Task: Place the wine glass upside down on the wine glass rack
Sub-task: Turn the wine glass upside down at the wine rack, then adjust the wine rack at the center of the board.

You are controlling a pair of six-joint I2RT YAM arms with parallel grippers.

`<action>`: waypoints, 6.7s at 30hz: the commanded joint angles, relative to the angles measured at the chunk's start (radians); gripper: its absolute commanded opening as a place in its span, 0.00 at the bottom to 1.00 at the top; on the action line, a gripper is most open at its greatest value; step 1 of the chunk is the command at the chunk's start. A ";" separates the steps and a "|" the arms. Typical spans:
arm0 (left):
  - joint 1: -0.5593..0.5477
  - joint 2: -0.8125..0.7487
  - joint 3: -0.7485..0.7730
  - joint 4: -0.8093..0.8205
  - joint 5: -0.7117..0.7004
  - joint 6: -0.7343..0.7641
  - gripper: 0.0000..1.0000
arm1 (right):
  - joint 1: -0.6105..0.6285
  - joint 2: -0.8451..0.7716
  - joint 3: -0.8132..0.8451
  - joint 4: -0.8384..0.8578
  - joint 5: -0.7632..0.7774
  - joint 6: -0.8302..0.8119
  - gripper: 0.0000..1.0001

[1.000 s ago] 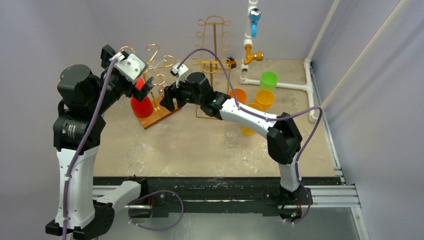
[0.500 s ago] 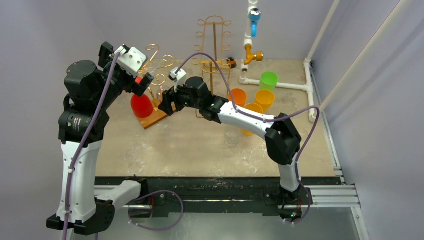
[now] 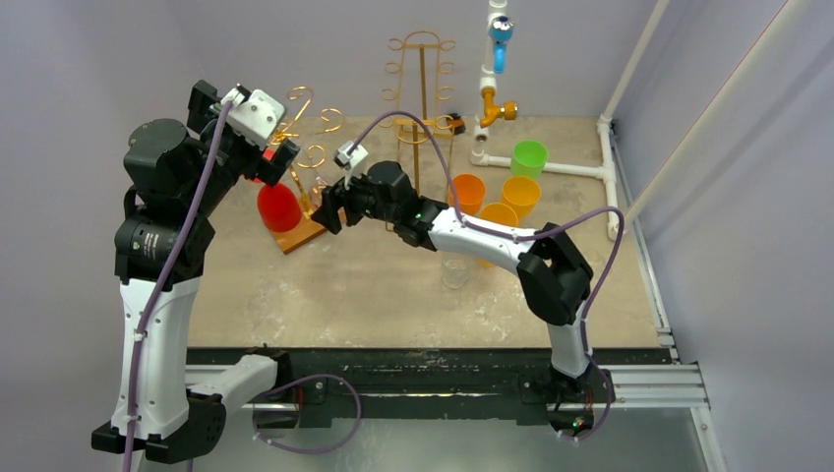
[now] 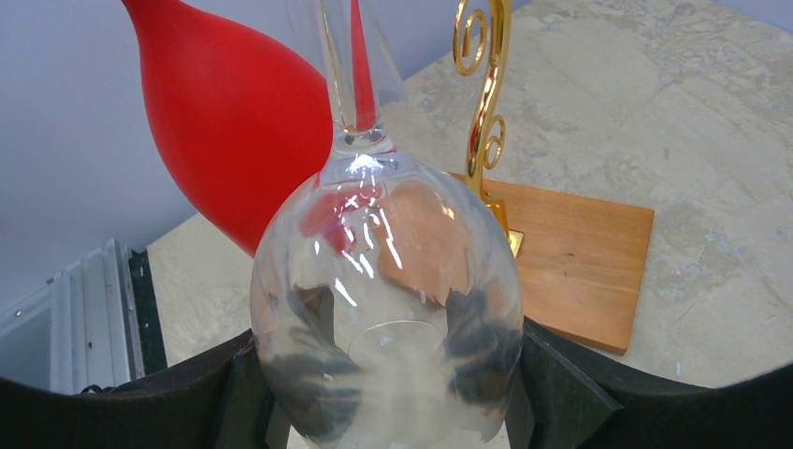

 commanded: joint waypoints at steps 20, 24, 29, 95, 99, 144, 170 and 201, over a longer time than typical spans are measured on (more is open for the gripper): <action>-0.004 -0.011 -0.012 0.011 -0.077 0.003 1.00 | 0.017 -0.113 -0.116 0.272 -0.014 0.024 0.38; -0.004 -0.014 -0.020 0.016 -0.081 0.010 1.00 | 0.017 -0.121 -0.142 0.317 -0.010 0.035 0.38; -0.004 -0.015 -0.026 0.015 -0.081 0.007 1.00 | 0.017 -0.132 -0.188 0.393 -0.008 0.068 0.37; -0.004 0.012 -0.046 0.004 -0.156 0.022 1.00 | -0.004 -0.297 -0.332 0.233 0.022 0.110 0.99; -0.004 0.052 -0.026 -0.016 -0.199 0.000 1.00 | -0.004 -0.400 -0.325 0.071 0.025 0.083 0.98; 0.160 0.428 0.110 -0.052 -0.124 -0.271 0.60 | -0.193 0.136 0.778 -0.430 0.073 0.146 0.64; 0.160 0.449 0.224 -0.071 -0.090 -0.291 0.65 | -0.195 0.146 0.754 -0.387 0.061 0.134 0.60; 0.160 0.420 0.050 -0.020 -0.081 -0.287 0.29 | -0.126 0.142 0.811 -0.460 0.192 0.129 0.57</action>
